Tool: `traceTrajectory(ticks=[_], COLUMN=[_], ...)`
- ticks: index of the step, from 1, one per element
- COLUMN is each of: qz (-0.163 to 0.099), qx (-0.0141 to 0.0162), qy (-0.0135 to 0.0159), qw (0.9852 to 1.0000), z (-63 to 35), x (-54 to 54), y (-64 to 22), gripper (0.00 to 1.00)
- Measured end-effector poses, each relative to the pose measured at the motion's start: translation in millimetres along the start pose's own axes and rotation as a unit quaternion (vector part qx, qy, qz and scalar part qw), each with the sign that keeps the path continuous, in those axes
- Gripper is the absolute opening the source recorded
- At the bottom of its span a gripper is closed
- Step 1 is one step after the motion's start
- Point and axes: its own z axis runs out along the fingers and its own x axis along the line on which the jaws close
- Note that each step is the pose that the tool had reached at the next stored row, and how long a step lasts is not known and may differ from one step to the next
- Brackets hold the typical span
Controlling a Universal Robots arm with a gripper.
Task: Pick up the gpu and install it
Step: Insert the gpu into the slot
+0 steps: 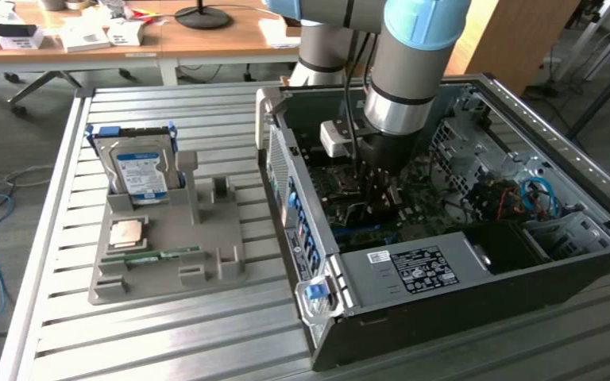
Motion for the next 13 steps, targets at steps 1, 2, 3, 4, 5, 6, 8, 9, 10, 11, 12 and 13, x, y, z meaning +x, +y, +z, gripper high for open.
traceTrajectory(ticks=[1,2,3,4,5,6,8,9,10,11,12,13], qz=[0.000,0.000,0.000,0.000,0.000,0.000,0.000,0.000,0.000,0.000,0.000,0.000], qx=[0.0000,0.0004,0.0003,0.0002,0.0001,0.0000,0.0000,0.0000,0.0000,-0.0001,0.0000,0.0000], qy=[-0.0001,-0.0011,-0.0007,-0.0005,-0.0002,-0.0001,-0.0001,-0.0002,-0.0003,-0.0005,-0.0008,-0.0011], qw=[1.0000,1.0000,1.0000,1.0000,1.0000,1.0000,1.0000,1.0000,1.0000,1.0000,1.0000,1.0000], z=[0.0,0.8,0.6,0.4,0.2,0.1,0.1,0.0,-0.4,-1.3,-2.6,-4.1], x=[0.0,-0.2,-0.2,-0.1,0.0,0.0,0.0,0.0,0.0,0.0,0.0,0.0], y=[0.0,0.0,0.0,0.0,0.0,0.0,0.0,0.0,0.0,0.0,-0.1,-0.2], gripper=[0.26,0.27,0.27,0.33,0.33,0.33,0.33,0.33,0.33,0.33,0.33,0.33])
